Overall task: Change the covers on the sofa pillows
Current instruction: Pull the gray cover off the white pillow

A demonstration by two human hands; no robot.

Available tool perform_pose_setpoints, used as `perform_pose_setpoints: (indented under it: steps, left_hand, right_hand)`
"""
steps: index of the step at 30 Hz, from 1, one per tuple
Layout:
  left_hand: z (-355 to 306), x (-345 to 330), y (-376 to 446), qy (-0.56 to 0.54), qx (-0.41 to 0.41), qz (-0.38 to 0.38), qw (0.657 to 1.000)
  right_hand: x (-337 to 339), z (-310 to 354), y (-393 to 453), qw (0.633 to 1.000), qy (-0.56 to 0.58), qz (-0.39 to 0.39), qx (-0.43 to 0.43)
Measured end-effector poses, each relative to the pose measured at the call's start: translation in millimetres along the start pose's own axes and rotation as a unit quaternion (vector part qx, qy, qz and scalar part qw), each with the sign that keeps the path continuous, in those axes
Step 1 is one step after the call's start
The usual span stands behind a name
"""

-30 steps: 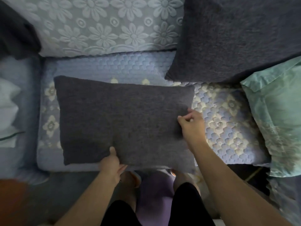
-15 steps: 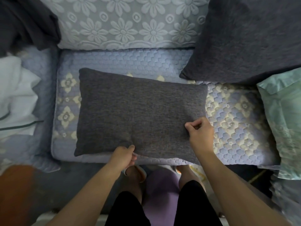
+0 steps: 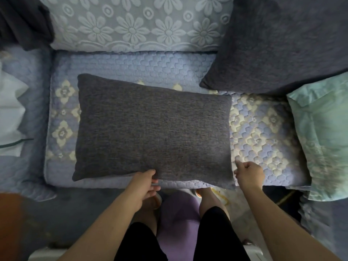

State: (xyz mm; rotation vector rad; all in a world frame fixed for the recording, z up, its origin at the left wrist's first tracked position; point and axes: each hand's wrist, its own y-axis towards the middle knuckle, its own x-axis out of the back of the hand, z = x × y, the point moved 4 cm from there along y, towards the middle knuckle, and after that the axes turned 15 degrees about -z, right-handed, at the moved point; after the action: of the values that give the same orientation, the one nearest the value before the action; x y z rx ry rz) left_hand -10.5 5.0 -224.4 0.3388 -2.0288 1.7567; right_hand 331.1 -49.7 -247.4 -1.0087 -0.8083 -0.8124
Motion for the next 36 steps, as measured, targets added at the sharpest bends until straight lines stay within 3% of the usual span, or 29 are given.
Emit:
perform_pose_setpoints:
  steps: [2, 4, 6, 7, 11, 13, 16, 19, 23, 25, 27, 29, 31, 33, 34, 36]
  left_hand:
    - [-1, -4, 1, 0.01, 0.002, -0.003, 1.0]
    - [-2, -7, 2, 0.018, -0.001, -0.005, 1.0]
    - [-4, -6, 1, 0.022, -0.001, -0.013, 1.0]
    - [-5, -5, 1, 0.019, -0.002, -0.017, 1.0]
    - [-7, 0, -1, -0.104, 0.044, -0.048, 0.992]
    - [-10, 12, 5, -0.213, 0.061, -0.07, 0.973]
    - [-15, 35, 24, -0.382, 0.067, -0.082, 0.918]
    - [-20, 52, 35, -0.465, 0.079, -0.049, 0.88]
    - [-33, 77, 10, -0.435, -0.004, -0.09, 0.896]
    - [-53, 99, -28, -0.433, -0.064, -0.1, 0.894]
    - [-76, 117, -64, -0.415, -0.114, -0.094, 0.898]
    - [-110, 138, -103, -0.397, -0.164, -0.078, 0.9]
    - [-149, 151, -127, -0.374, -0.206, -0.055, 0.903]
    - [-190, 143, -131, -0.346, -0.264, -0.014, 0.9]
    - [-207, 133, -126, -0.299, -0.31, -0.012, 0.903]
    - [-220, 106, -105, -0.105, -0.417, -0.044, 0.902]
  right_hand:
    - [-11, -35, 11, 0.981, -0.173, 0.086, 0.02]
    - [-29, -81, 22, 0.92, -0.333, 0.205, 0.014]
    - [-43, -116, 30, 0.876, -0.395, 0.277, -0.008]
    - [-42, -115, 27, 0.878, -0.388, 0.28, -0.022]
    - [-18, -45, 9, 0.954, -0.253, 0.156, 0.042]
    - [-12, -9, 8, 0.993, -0.089, 0.078, 0.013]
    - [-22, 39, 0, 0.985, 0.092, 0.136, -0.06]
    - [-34, 61, -14, 0.967, 0.119, 0.215, -0.073]
    - [-12, 58, -24, 0.98, 0.017, 0.198, 0.018]
    - [22, 64, -25, 0.984, 0.023, 0.177, 0.008]
    - [62, 74, -22, 0.976, 0.086, 0.19, -0.065]
    - [100, 93, -21, 0.957, 0.149, 0.232, -0.086]
    - [126, 124, -18, 0.915, 0.285, 0.258, -0.124]
    - [124, 146, -4, 0.864, 0.415, 0.227, -0.169]
    - [117, 156, 2, 0.87, 0.418, 0.203, -0.168]
    - [90, 164, 10, 0.912, 0.349, 0.18, -0.116]
